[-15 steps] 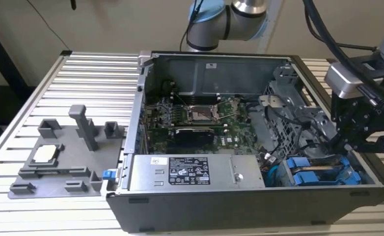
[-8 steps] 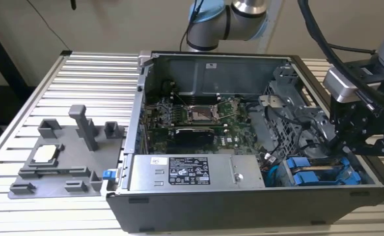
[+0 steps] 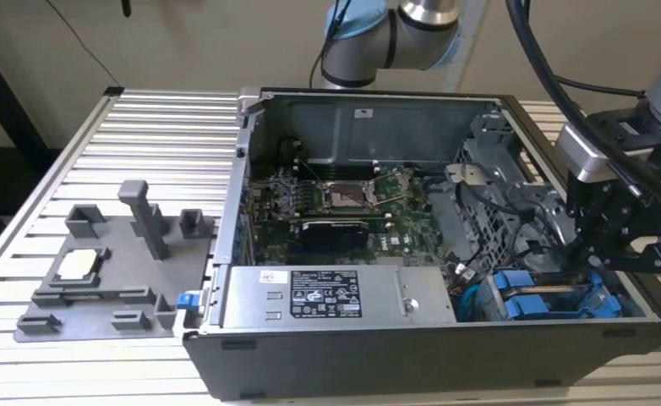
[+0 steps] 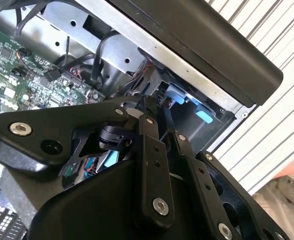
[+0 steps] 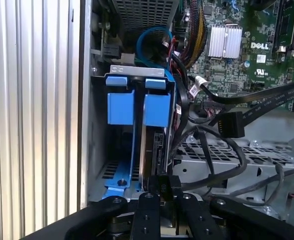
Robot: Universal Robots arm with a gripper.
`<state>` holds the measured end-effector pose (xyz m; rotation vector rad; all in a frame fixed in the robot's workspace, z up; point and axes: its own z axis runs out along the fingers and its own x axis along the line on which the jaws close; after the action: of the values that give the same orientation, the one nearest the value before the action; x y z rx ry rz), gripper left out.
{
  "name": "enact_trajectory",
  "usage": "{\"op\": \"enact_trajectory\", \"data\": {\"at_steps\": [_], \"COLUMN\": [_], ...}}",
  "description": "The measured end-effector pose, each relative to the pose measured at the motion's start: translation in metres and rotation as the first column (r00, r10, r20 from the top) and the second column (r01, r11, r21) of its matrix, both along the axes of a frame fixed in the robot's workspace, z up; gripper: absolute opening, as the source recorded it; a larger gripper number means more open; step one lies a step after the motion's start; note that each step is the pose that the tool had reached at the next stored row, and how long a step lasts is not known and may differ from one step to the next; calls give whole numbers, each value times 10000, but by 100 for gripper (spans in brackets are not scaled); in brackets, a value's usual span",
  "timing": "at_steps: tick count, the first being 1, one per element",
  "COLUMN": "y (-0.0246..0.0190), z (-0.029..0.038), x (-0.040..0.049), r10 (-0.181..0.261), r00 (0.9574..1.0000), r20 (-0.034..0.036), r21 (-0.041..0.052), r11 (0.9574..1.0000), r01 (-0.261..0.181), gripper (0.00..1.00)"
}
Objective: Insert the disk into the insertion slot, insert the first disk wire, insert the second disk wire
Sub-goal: 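Insert the first disk wire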
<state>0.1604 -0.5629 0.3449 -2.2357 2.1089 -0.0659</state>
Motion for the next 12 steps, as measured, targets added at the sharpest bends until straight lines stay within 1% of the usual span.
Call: {"op": "enact_trajectory", "data": {"at_steps": [4,12], "y": [-14,-18], "z": [-11,-33], "x": [-7,-14], "r10": [-92,-273], "r00": [10000,9996], "r20": [0,0], "r21": [1,-1], "r11": [10000,9996], "r01": [92,273], "gripper": [19,19]}}
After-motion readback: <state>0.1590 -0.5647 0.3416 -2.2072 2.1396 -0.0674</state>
